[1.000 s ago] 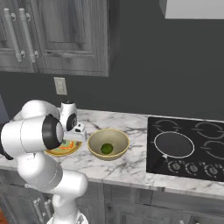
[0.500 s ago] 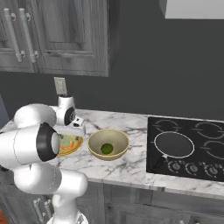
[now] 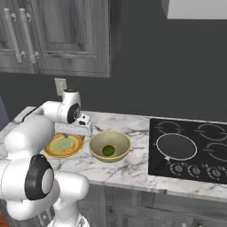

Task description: Place the shrimp on the plate and place the lime on the same plate.

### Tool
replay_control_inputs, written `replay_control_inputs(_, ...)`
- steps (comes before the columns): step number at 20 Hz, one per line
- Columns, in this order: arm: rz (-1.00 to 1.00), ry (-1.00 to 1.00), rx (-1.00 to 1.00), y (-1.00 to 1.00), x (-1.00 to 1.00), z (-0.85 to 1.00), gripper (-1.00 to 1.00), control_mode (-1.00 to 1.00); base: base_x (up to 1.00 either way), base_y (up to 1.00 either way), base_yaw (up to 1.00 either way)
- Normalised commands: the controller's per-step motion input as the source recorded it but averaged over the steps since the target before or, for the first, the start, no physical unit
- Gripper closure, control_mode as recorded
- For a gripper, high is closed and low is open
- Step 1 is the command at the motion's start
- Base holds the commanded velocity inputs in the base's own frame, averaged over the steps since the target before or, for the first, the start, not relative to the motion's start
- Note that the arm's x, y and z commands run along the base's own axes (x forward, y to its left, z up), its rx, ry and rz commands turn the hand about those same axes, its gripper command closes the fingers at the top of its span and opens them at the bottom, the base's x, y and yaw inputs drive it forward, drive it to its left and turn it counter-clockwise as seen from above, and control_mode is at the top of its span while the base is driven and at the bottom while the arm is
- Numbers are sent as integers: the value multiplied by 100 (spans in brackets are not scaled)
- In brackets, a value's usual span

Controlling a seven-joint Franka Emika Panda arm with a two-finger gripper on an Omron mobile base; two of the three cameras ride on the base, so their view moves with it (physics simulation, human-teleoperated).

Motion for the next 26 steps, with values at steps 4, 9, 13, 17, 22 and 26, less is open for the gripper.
replay_control_inputs(4,0,0,0,-72,-22,45,-100,-100,0,0,0)
replay_control_inputs(9,-1,0,0,-72,-4,20,-100,-100,0,0,0)
replay_control_inputs(13,0,-2,0,-66,0,0,-100,-100,0,0,0)
replay_control_inputs(17,0,-2,0,-65,6,0,-100,-100,0,0,0)
replay_control_inputs(22,0,0,3,-41,13,0,-100,-100,0,0,0)
replay_control_inputs(26,-1,-2,0,-4,13,-24,-100,-100,0,0,0)
